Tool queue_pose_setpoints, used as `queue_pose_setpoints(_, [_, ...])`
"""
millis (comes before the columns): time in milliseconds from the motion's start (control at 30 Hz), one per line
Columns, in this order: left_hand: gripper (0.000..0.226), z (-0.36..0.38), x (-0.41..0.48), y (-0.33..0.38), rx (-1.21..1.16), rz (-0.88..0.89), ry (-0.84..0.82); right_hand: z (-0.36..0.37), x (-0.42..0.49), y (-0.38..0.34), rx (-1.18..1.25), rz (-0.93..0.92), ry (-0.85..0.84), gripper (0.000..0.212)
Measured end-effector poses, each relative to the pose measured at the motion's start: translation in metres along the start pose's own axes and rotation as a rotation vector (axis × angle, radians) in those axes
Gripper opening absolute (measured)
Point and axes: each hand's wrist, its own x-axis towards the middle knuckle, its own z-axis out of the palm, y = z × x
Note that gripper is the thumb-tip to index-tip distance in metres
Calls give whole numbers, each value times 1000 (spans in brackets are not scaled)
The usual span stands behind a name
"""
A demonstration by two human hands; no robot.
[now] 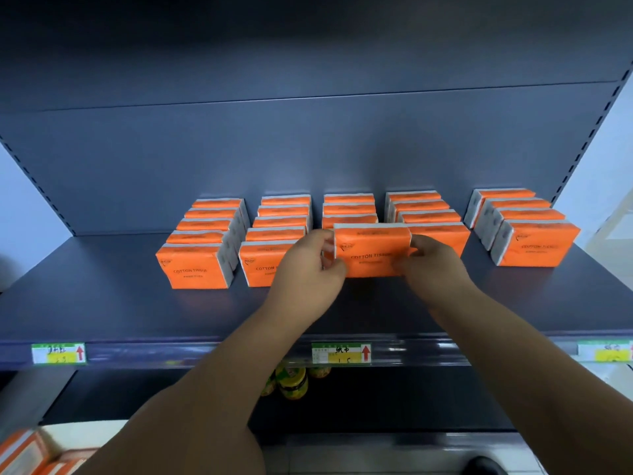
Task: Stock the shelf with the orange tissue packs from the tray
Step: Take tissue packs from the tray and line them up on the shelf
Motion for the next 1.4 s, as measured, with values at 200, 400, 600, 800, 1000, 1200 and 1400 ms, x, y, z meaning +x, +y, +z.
queue_pose_setpoints(200, [28,3,-2,5,-3,-110,-15,4,3,1,43,129,-119,13])
queue_pose_setpoints(400, [17,4,0,4,-151,-310,126,7,2,-5,74,235,-142,11])
queue_pose_setpoints(600, [28,6,2,6,-161,-478,56,8,1,-9,57,299,-145,10])
queue_pose_setpoints(800, [27,7,6,6,-187,-530,33,9,5,-7,74,326,-153,11])
queue_pose_setpoints(1000, [16,10,10,8,-192,-503,-14,10,9,0,223,360,-184,24])
queue_pose_setpoints(1200, [11,13,10,7,-214,-493,-20,9,8,2,385,361,-246,40])
queue_pose_setpoints(1400, [13,16,12,7,-240,-502,-19,12,12,6,368,328,-263,47])
